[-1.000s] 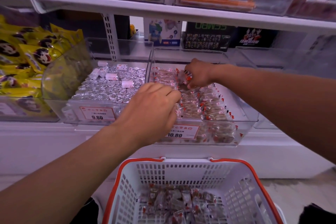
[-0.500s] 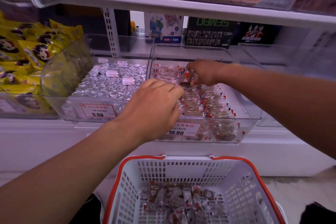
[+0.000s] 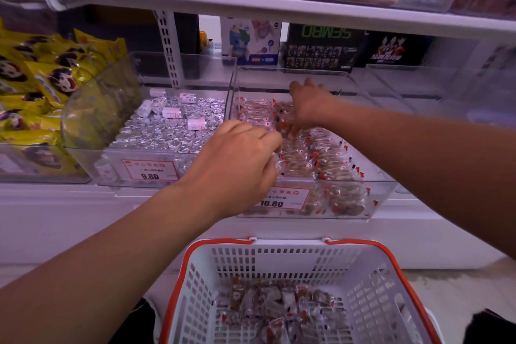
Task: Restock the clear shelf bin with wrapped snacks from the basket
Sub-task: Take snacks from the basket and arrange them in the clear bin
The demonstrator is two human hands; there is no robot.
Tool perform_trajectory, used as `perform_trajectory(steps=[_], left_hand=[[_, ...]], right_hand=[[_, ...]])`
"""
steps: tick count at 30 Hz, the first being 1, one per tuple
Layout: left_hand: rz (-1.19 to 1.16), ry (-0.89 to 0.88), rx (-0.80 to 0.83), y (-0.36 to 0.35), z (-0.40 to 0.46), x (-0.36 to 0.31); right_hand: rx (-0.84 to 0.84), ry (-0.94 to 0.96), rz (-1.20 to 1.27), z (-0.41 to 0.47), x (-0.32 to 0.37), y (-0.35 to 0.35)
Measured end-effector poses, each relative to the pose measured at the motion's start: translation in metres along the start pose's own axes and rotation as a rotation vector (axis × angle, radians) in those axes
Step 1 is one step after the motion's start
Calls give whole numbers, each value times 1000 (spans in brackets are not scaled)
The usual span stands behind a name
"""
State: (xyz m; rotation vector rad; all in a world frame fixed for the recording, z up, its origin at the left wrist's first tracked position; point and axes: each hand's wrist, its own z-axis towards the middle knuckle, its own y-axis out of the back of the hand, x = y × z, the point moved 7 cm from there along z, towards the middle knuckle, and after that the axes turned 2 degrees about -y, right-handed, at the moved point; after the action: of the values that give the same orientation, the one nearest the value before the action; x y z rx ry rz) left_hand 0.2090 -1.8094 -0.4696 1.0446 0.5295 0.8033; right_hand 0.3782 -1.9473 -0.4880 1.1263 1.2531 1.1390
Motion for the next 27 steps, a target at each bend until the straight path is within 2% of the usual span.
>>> perform_trajectory(steps=[3, 5, 9, 12, 19, 21, 24, 27], left_hand=[[-5, -3, -6, -1, 0, 3], [19, 1, 2, -2, 0, 7], [42, -1, 12, -3, 2, 8], [42, -4, -1, -4, 3, 5], [27, -18, -8, -7, 4, 7], [33, -24, -11, -8, 5, 7], [44, -36, -14, -9, 6, 7], [19, -36, -20, -9, 5, 7]], right_hand=[[91, -97, 121, -4, -9, -11], [158, -116, 283, -5, -11, -22], [167, -198, 894, -3, -8, -39], [171, -224, 1151, 1, -2, -45], [202, -256, 1254, 10, -1, -50], [218, -219, 1136, 12, 1, -56], [154, -130, 815, 9, 3, -58], [165, -89, 702, 3, 0, -49]])
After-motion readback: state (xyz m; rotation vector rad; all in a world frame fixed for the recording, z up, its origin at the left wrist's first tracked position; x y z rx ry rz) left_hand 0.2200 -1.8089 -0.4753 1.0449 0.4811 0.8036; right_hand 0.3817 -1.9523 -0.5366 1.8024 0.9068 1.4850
